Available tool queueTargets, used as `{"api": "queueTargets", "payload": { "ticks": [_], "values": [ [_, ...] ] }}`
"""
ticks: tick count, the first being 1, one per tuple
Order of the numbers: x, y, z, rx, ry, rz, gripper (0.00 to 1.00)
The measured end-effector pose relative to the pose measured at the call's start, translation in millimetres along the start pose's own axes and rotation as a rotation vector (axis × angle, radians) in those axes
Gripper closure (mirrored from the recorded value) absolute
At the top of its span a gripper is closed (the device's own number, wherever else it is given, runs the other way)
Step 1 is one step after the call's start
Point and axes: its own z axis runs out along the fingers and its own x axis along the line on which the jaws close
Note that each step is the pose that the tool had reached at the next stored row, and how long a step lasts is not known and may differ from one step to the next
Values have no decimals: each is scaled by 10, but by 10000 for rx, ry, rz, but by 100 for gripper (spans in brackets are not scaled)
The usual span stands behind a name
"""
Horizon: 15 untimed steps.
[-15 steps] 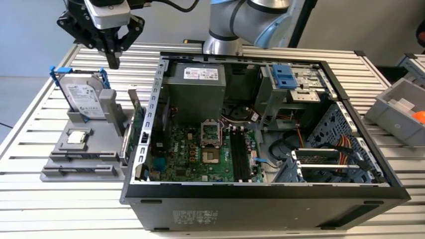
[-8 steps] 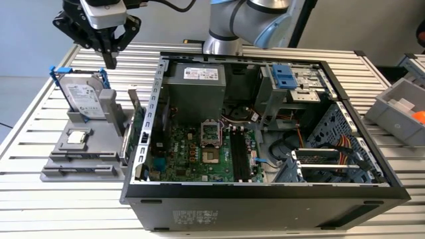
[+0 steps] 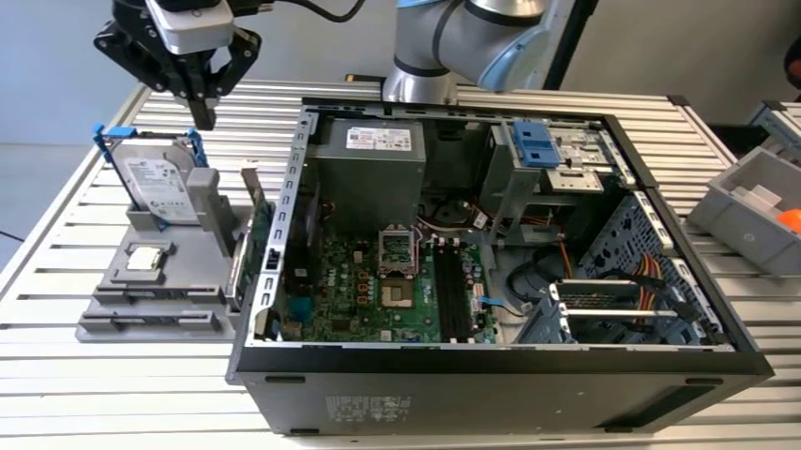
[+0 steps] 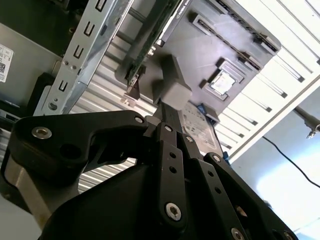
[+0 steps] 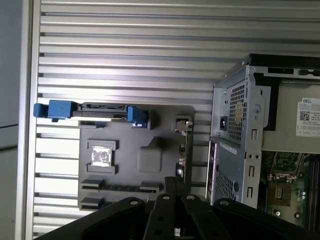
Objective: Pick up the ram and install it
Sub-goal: 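Reach for the ram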
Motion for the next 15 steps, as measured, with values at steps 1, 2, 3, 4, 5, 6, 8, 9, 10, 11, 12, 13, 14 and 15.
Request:
{"api": "queueTargets", "payload": {
  "ticks": [1, 2, 3, 4, 5, 6, 8, 9, 10, 11, 12, 13, 14, 15],
  "values": [
    [4, 0, 1, 0, 0, -15, 100],
    [8, 0, 1, 1, 1, -31, 100],
    [12, 0, 1, 1, 2, -46, 100],
    [16, 0, 2, 1, 2, -60, 100],
    [22, 0, 2, 2, 3, -75, 100],
    [29, 0, 2, 3, 4, -89, 100],
    [50, 1, 4, 3, 5, -114, 100],
    [61, 2, 4, 4, 5, -126, 100],
    [72, 2, 5, 5, 6, -138, 100],
    [83, 2, 5, 5, 6, -151, 100],
    [93, 2, 6, 5, 7, -161, 100],
    [102, 3, 6, 5, 8, -174, 100],
    [111, 3, 7, 6, 8, -188, 100],
    [117, 3, 7, 6, 9, -202, 100]
  ]
}}
